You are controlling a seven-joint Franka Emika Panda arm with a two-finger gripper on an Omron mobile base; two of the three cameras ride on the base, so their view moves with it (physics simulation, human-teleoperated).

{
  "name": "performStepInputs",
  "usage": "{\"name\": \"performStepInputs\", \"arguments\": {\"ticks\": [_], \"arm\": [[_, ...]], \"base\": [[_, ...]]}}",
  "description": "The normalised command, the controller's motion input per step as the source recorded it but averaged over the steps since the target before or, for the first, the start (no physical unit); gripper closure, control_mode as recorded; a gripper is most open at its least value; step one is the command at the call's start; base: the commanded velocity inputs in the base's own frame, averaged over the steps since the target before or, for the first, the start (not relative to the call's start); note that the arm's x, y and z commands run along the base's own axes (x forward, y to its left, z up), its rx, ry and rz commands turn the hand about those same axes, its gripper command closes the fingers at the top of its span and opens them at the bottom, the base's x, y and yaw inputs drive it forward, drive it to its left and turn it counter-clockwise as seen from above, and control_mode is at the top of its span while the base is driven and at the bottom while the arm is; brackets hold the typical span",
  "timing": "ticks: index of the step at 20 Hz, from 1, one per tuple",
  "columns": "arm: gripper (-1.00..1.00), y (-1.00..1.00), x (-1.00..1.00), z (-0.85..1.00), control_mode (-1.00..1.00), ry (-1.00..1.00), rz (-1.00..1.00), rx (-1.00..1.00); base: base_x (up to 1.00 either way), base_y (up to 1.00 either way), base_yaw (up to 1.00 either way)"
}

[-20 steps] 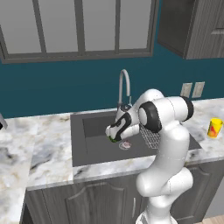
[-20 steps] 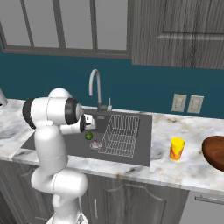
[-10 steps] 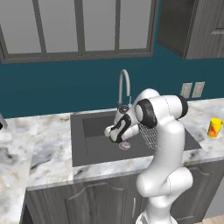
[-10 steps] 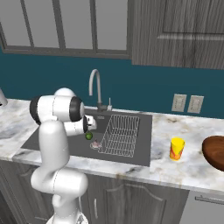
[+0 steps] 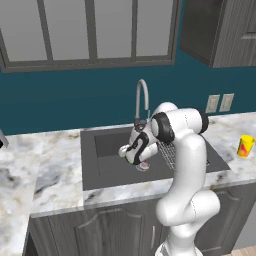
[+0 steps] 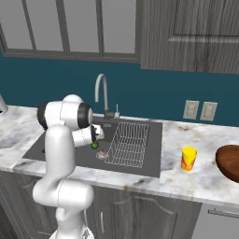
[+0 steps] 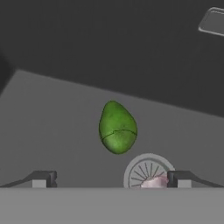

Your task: Remove the avocado and garlic from the sink. Then move the bowl and cup from the counter to the sink for washing.

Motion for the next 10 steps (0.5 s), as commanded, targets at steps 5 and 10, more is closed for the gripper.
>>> {"name": "performStepInputs", "arguments": {"ticks": [5,10], "arm": [[-1.00,0.00,0.21,-0.15,-1.00,0.00,0.00,0.00],[-1.00,0.00,0.13,-0.17,-1.00,0.00,0.00,0.00]], "base": [[0.00,0.00,0.00],[0.00,0.00,0.00]]}}
